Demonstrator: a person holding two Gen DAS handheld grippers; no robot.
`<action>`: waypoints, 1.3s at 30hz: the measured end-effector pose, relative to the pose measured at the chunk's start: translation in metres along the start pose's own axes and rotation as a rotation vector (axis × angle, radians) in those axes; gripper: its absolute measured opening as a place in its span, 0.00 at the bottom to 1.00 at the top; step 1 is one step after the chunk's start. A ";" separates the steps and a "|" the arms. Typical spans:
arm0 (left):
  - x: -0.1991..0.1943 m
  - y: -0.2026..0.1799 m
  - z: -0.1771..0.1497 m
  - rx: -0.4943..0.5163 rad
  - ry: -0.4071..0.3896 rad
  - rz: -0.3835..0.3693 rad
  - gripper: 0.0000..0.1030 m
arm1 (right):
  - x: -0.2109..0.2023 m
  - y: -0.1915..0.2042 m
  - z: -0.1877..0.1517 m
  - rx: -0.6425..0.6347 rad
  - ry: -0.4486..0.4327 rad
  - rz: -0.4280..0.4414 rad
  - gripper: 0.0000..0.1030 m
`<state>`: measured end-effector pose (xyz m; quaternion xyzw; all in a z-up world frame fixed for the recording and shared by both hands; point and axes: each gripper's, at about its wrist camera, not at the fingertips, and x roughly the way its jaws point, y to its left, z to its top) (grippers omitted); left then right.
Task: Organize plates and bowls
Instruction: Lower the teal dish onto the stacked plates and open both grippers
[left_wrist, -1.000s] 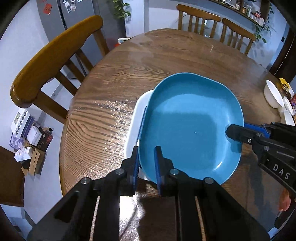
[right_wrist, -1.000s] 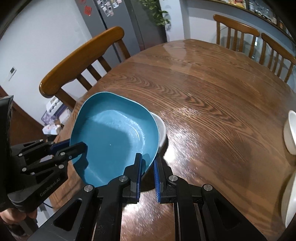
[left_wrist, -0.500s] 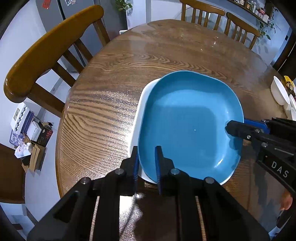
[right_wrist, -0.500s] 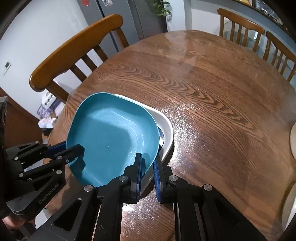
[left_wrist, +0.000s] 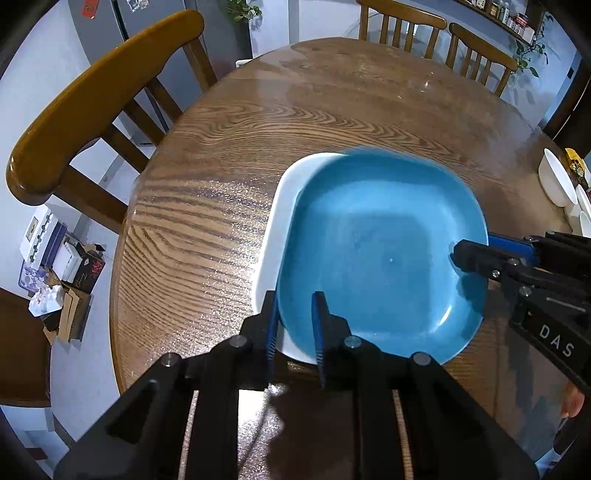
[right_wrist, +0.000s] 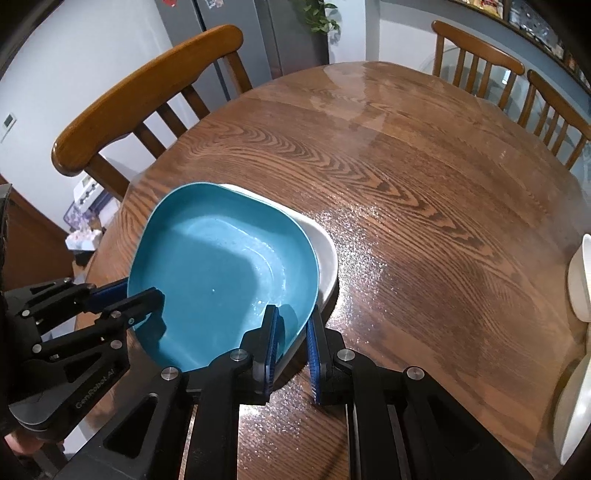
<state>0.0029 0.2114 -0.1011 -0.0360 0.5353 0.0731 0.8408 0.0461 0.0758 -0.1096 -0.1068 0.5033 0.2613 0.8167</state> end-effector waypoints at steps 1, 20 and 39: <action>0.000 0.001 0.000 -0.004 0.001 0.000 0.17 | 0.000 0.000 0.000 0.000 0.002 -0.005 0.17; -0.023 -0.003 -0.001 -0.011 -0.071 0.024 0.72 | -0.028 -0.006 -0.008 0.030 -0.061 0.017 0.37; -0.045 -0.018 -0.010 -0.020 -0.115 0.057 0.96 | -0.069 -0.031 -0.037 0.112 -0.123 0.079 0.54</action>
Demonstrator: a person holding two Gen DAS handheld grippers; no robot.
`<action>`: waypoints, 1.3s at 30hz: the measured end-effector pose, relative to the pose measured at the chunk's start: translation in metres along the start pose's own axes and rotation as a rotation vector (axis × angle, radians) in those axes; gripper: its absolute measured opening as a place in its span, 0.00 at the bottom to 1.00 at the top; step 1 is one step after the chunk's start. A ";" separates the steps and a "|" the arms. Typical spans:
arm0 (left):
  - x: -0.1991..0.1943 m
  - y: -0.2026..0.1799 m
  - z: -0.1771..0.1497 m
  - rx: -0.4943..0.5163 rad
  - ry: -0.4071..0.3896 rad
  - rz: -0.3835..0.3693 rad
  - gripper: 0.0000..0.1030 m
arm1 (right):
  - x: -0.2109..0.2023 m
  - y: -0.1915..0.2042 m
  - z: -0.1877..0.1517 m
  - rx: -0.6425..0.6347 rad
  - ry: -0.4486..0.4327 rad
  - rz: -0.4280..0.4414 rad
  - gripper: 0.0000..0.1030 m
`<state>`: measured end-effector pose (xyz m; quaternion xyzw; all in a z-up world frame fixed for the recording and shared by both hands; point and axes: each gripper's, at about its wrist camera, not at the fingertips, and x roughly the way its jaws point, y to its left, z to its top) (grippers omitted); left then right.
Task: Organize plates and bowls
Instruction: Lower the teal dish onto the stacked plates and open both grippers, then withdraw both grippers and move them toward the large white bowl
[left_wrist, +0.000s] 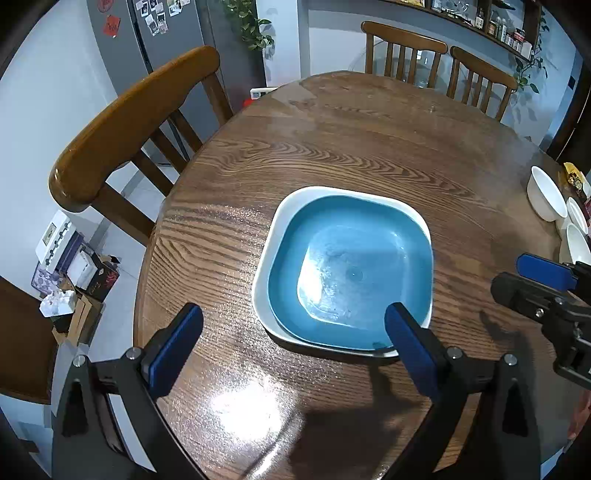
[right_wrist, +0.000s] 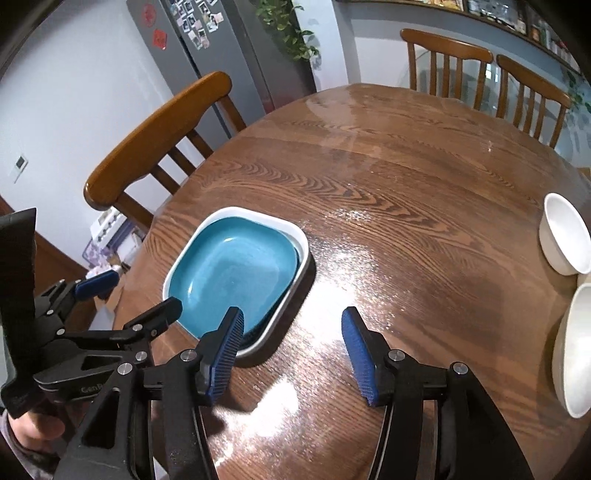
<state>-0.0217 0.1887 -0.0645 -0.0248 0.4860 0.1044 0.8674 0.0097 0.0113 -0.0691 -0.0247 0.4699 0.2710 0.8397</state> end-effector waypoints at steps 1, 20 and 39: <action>-0.001 -0.002 0.000 0.001 -0.003 0.007 0.96 | -0.002 -0.001 -0.002 0.001 -0.005 0.004 0.54; -0.043 -0.057 -0.012 0.069 -0.098 0.053 0.99 | -0.052 -0.025 -0.028 -0.013 -0.081 0.008 0.58; -0.064 -0.145 -0.016 0.174 -0.119 0.005 0.99 | -0.108 -0.097 -0.056 0.084 -0.150 -0.039 0.59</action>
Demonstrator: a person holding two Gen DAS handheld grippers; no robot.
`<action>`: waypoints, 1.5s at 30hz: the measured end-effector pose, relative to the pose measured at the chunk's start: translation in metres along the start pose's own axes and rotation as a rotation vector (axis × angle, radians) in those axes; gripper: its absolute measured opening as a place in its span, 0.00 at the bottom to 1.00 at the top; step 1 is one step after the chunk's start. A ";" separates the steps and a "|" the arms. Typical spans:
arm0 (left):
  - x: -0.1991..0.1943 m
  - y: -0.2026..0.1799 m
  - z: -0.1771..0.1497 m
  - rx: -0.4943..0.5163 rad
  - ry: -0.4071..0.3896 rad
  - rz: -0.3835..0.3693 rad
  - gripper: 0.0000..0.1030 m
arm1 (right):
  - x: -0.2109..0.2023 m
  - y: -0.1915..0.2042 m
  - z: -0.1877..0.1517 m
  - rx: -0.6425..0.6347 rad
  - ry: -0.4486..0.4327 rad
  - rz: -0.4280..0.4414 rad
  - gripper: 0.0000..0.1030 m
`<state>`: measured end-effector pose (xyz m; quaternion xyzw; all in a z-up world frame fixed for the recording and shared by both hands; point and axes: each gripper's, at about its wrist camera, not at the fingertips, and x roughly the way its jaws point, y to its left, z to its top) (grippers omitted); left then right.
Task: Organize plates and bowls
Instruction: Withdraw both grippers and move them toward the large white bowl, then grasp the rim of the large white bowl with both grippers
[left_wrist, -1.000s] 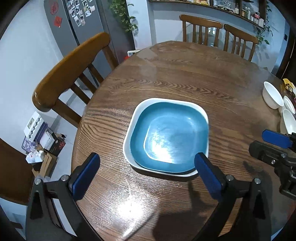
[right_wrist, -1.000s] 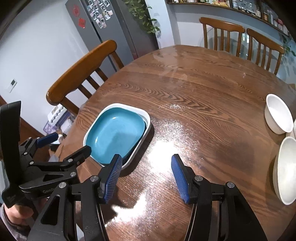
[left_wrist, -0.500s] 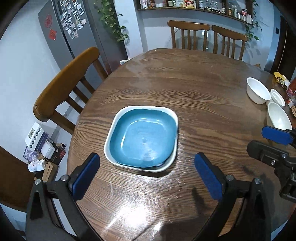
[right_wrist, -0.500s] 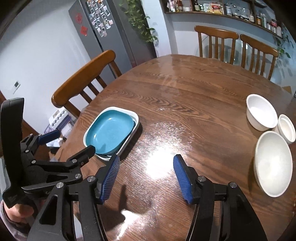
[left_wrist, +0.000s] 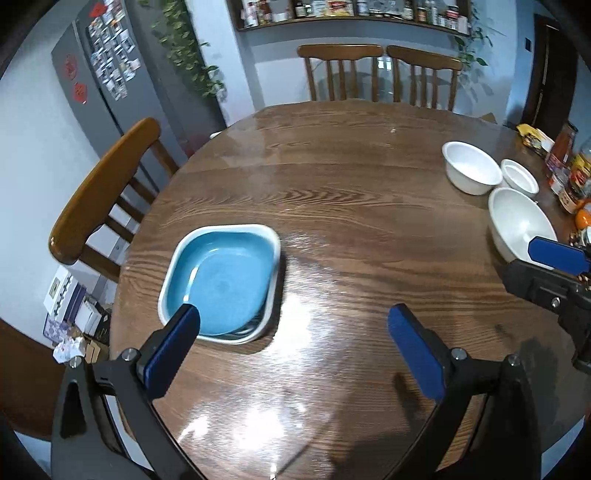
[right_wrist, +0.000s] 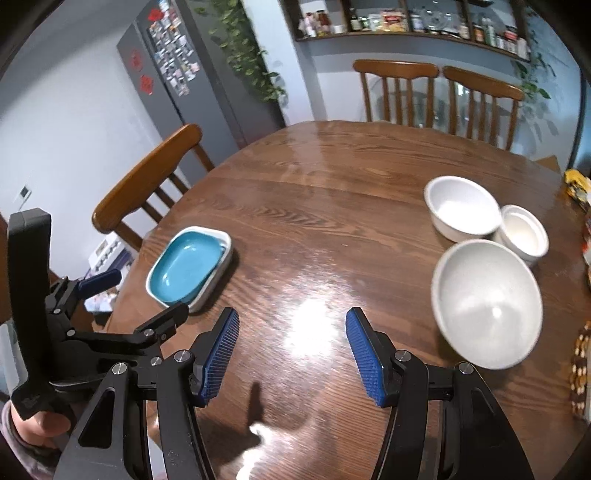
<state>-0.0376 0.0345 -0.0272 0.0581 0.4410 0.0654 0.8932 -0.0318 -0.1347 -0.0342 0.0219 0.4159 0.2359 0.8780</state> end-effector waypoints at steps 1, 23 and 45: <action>0.000 -0.006 0.000 0.007 -0.001 -0.004 0.99 | -0.003 -0.006 -0.002 0.010 -0.003 -0.007 0.59; 0.027 -0.131 0.034 0.062 0.049 -0.207 0.99 | -0.041 -0.158 -0.035 0.270 -0.029 -0.200 0.59; 0.083 -0.211 0.046 0.131 0.141 -0.279 0.33 | 0.016 -0.221 -0.028 0.309 0.068 -0.145 0.45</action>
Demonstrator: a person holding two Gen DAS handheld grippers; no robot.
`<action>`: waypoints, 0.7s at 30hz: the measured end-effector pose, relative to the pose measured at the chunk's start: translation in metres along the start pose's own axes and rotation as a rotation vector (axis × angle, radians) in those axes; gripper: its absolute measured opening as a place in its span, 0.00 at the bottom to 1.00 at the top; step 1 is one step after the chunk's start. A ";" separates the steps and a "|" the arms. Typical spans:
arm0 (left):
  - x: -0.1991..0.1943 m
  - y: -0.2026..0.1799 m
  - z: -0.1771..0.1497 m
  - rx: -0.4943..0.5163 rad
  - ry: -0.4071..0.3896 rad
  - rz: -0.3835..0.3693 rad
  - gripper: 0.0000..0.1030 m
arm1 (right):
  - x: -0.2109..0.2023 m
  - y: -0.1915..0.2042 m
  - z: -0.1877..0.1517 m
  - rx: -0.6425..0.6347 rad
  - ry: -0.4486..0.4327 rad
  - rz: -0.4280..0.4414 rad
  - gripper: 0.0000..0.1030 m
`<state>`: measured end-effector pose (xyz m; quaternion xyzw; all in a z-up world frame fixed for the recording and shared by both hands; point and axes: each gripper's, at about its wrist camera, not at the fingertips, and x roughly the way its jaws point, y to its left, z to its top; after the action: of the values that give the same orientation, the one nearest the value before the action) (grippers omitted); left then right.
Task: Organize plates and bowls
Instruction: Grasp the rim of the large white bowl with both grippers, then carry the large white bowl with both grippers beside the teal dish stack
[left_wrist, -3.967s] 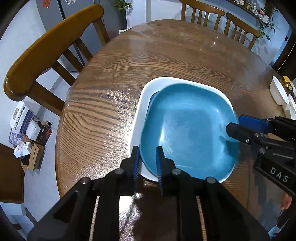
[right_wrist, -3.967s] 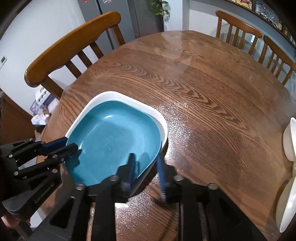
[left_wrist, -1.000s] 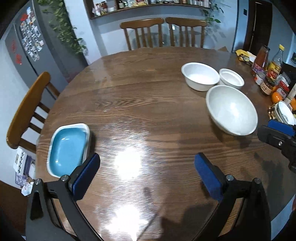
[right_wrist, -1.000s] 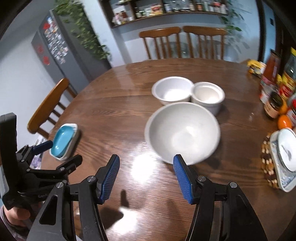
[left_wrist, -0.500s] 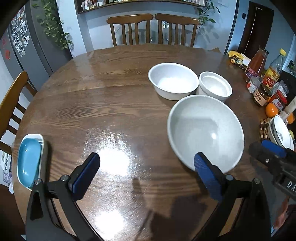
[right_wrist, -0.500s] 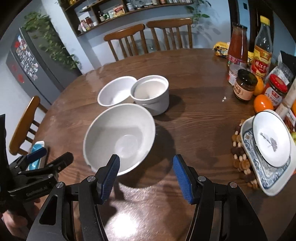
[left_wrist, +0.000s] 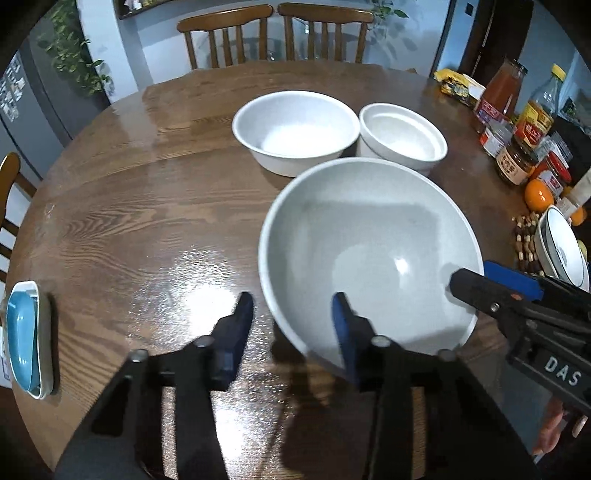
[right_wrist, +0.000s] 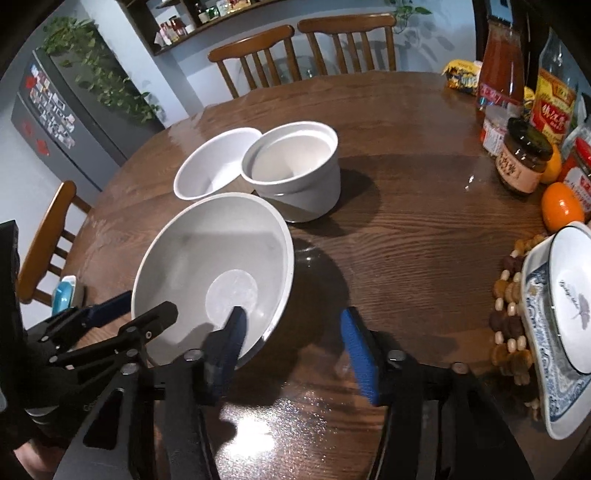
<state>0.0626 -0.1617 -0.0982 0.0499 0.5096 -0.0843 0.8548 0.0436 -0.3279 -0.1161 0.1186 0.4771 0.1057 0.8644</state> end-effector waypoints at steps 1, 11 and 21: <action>0.002 -0.001 0.000 0.005 0.004 -0.004 0.30 | 0.001 0.000 0.001 0.003 0.005 0.012 0.38; 0.001 -0.010 -0.005 0.053 0.000 0.000 0.21 | 0.006 0.008 -0.003 -0.024 0.028 0.009 0.17; -0.028 0.008 -0.019 0.030 -0.056 0.008 0.22 | -0.013 0.033 -0.008 -0.083 -0.004 -0.008 0.16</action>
<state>0.0345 -0.1483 -0.0824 0.0625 0.4839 -0.0899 0.8683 0.0274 -0.2998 -0.0999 0.0809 0.4710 0.1215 0.8700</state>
